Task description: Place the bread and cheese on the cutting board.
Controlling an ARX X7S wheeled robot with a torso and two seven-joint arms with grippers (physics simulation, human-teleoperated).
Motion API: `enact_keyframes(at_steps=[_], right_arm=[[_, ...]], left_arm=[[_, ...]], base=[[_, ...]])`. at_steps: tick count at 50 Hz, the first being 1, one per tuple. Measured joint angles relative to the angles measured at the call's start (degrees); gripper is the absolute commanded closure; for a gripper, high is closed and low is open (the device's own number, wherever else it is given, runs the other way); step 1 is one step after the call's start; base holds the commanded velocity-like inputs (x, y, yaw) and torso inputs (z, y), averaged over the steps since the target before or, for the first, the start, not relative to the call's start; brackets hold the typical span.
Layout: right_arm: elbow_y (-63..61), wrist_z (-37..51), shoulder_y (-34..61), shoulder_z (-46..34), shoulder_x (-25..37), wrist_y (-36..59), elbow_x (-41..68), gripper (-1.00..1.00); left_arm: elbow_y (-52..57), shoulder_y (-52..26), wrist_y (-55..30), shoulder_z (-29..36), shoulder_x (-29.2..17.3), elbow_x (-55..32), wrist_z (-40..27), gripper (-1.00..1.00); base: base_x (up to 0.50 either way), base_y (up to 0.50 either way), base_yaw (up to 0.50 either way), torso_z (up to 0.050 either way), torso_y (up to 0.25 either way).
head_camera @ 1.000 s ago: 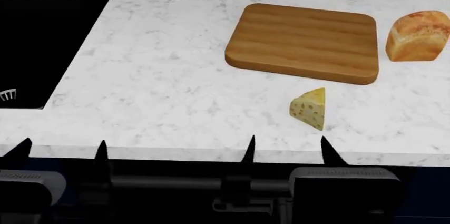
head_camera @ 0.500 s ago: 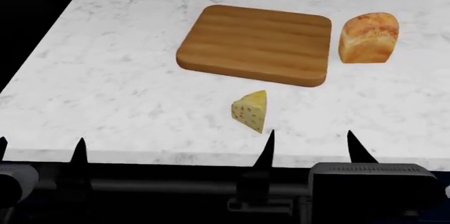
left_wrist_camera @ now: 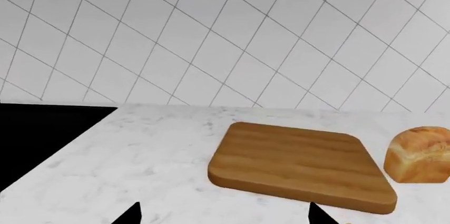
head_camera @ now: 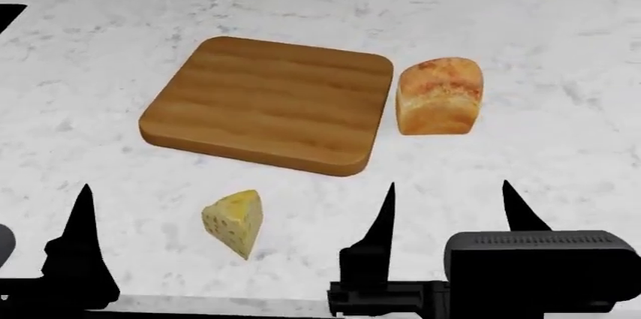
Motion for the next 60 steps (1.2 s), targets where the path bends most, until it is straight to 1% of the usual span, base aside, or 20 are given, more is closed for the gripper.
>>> enact_keyframes(at_steps=[17,34,37,40,42,45,49,52,54,56,58,60], right_arm=[[-1.37,0.75,0.79,-0.76,0.69,1.55,0.77,-1.00],[-0.86,1.04,2.40,-3.84,1.88,2.65,0.99,-1.00],[-1.32,1.12,3.05,-3.88,1.84,3.99,1.50,-1.00],[-2.54,1.08,4.95,-3.52,1.79,7.54,2.66,-1.00],[-3.05,1.48,7.93,-3.23,2.36,11.48,4.73,-1.00],[-0.38,7.40,15.23,-3.10,5.97,16.37,12.84,-1.00],[6.50,19.60,28.84,-7.36,12.47,20.90,30.29,-1.00],[12.03,23.59,40.55,-13.43,16.89,23.36,45.29,-1.00],[15.42,22.24,48.49,-18.05,19.17,24.59,51.60,-1.00],[18.38,18.49,55.83,-23.00,20.96,25.58,54.84,-1.00],[20.89,12.48,62.74,-28.77,22.22,26.12,55.54,-1.00],[22.88,4.70,69.29,-35.45,23.15,25.92,54.48,-1.00]], left_arm=[[1.21,-1.28,-2.12,-2.42,-1.01,-3.07,-1.38,-1.00],[1.58,-2.24,-3.56,-4.82,-2.14,-5.96,-2.72,-1.00],[1.60,-2.45,-3.80,-5.25,-2.41,-6.52,-2.97,-1.00],[1.65,-2.57,-4.05,-5.78,-2.68,-7.13,-3.17,-1.00],[1.76,-2.72,-4.37,-6.30,-2.85,-7.65,-3.28,-1.00],[1.94,-2.91,-4.90,-7.14,-3.14,-8.58,-3.51,-1.00],[1.94,-2.92,-5.26,-7.99,-3.63,-9.77,-3.80,-1.00],[1.99,-2.96,-5.58,-8.67,-3.94,-10.67,-4.07,-1.00],[1.97,-2.95,-5.67,-9.06,-4.17,-11.22,-4.25,-1.00],[1.88,-2.89,-5.63,-9.35,-4.43,-11.69,-4.39,-1.00],[1.78,-2.83,-5.56,-9.65,-4.69,-12.14,-4.53,-1.00],[1.73,-2.74,-5.53,-10.03,-4.91,-12.60,-4.64,-1.00]], base=[[0.41,-0.27,0.00,0.000,0.000],[0.44,-0.07,0.00,0.000,0.001],[0.00,0.00,0.00,0.000,0.000],[0.00,0.00,0.00,0.000,0.000],[0.00,0.00,0.00,0.000,0.000],[0.00,0.00,0.00,0.000,0.000],[0.00,0.00,0.00,0.000,0.000],[0.00,0.00,0.00,0.000,0.000],[0.00,0.00,0.00,0.000,0.000],[0.00,0.00,0.00,0.000,0.000],[0.00,0.00,0.00,0.000,0.000],[0.00,0.00,0.00,0.000,0.000]])
